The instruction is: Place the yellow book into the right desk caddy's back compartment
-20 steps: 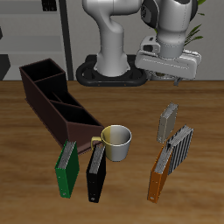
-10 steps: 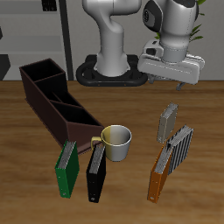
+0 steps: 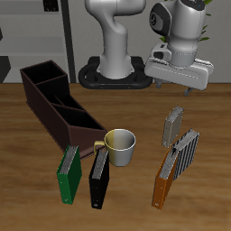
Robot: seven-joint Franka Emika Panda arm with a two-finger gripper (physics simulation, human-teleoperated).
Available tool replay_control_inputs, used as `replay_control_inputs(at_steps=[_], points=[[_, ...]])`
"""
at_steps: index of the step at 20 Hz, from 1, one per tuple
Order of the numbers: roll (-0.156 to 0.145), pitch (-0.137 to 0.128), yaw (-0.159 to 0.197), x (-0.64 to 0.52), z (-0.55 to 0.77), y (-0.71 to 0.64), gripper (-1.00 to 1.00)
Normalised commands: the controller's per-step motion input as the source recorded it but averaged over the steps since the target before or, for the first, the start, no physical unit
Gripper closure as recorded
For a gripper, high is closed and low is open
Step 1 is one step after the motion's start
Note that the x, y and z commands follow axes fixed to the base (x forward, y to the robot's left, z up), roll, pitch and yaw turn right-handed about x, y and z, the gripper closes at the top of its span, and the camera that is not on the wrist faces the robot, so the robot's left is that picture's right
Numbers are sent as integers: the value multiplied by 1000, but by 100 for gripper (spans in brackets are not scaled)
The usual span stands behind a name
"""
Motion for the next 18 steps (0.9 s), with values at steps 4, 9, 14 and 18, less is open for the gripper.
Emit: replay_control_inputs(at_steps=[4, 9, 14, 18], points=[[15, -22, -3, -43, -93, 44, -100], [6, -35, 18, -51, -144, 34, -100], [-38, -4, -3, -5, -146, 46, -100], [-12, -3, -13, 40, -142, 71, -100]])
